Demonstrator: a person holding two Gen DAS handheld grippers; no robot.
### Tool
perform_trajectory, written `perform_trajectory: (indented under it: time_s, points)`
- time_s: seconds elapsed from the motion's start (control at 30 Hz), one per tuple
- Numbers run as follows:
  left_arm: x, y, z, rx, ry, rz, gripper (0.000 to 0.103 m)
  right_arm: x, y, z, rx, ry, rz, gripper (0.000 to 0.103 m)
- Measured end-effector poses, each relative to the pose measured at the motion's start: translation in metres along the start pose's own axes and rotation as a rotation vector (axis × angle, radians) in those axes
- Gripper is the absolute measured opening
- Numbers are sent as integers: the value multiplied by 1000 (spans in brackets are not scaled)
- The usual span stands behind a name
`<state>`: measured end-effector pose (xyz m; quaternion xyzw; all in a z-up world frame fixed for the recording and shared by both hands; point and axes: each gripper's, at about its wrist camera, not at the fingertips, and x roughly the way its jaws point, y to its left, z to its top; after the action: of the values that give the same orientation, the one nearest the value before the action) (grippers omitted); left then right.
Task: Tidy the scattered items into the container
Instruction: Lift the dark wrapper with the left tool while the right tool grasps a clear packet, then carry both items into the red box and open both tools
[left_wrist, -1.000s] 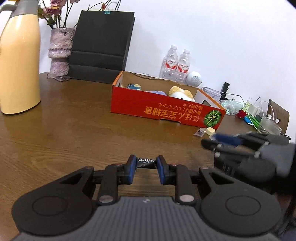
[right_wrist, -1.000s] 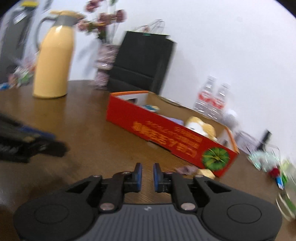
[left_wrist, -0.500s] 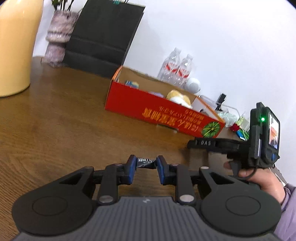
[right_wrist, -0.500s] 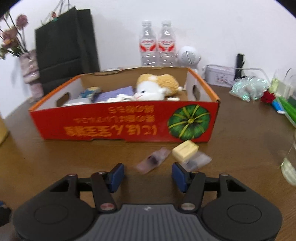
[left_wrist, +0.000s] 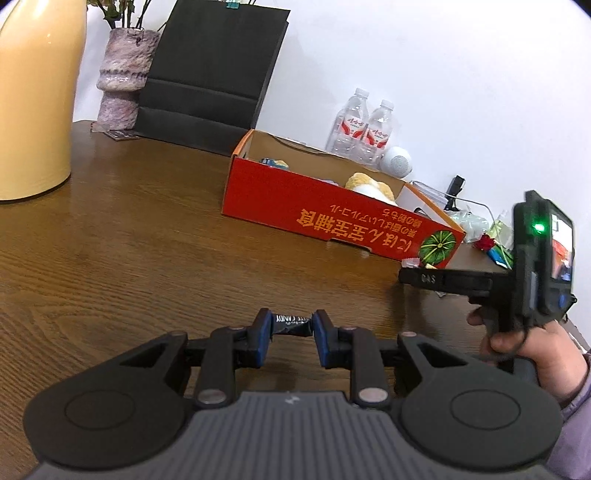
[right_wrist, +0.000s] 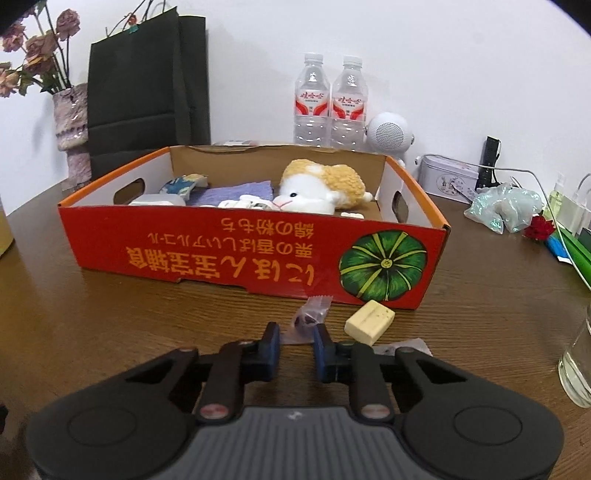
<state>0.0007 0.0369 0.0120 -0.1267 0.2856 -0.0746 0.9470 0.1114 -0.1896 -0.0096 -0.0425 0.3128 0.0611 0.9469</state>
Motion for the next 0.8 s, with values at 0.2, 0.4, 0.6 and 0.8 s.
perform_trajectory:
  time_s: [0.2,0.4,0.6,0.8]
  points:
    - [-11,-3,-7,10,-25,21,25,-65,44,-30,-181,-94,-4,17]
    - [-53,-25,-33,66,-31,61,25,-161,56,-76,-115,-183,131,17]
    - [-79,-58,-49,172,-81,85,25,-204,32,-117,-31,-200,169,17]
    - [-80,-76,-3,238,-188,82,25,-220,7,-94,22,-260,192,17]
